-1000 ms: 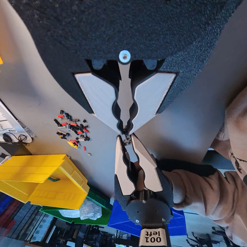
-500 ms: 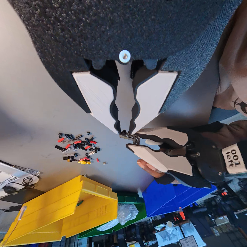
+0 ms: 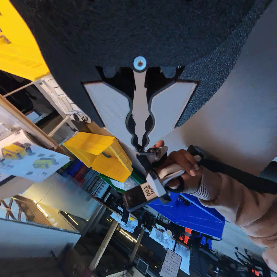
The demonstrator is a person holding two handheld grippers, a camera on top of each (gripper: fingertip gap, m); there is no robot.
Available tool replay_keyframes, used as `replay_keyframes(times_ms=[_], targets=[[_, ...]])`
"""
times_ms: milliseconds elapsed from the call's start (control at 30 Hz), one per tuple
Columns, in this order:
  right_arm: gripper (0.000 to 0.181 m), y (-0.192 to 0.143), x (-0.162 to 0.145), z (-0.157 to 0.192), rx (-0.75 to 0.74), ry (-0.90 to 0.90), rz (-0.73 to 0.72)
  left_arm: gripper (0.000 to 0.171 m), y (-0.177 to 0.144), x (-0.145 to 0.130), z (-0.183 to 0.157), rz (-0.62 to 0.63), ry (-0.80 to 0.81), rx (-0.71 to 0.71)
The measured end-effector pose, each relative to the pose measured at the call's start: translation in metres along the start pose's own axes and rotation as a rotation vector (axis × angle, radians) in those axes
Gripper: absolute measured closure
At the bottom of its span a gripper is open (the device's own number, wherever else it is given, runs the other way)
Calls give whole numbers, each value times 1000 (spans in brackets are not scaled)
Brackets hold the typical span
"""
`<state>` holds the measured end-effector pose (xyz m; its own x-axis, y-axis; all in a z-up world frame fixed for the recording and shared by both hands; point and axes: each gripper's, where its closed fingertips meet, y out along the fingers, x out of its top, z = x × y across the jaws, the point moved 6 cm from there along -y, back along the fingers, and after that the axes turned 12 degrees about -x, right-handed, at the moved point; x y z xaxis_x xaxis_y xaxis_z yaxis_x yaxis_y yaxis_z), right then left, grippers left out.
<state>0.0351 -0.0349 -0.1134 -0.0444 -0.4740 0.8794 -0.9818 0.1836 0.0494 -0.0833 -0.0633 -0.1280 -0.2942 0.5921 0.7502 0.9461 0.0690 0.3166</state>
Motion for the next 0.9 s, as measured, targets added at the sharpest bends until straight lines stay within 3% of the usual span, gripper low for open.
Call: replay_keyframes(times_ms=[167, 367, 567, 733, 900], targets=[[179, 2, 4, 17, 49, -49, -27, 162, 9, -14, -1, 71, -58, -69], [179, 2, 1, 14, 110, 150, -7, 164, 9, -14, -1, 88, -27, -58], [178, 2, -2, 13, 266, 531, 19, 162, 12, -16, -11, 177, 259, 22], [178, 1, -2, 14, 339, 617, -13, 163, 14, -19, -16, 213, 357, 30], [177, 2, 0, 16, 335, 611, -29, 162, 13, -19, -17, 207, 355, 20]])
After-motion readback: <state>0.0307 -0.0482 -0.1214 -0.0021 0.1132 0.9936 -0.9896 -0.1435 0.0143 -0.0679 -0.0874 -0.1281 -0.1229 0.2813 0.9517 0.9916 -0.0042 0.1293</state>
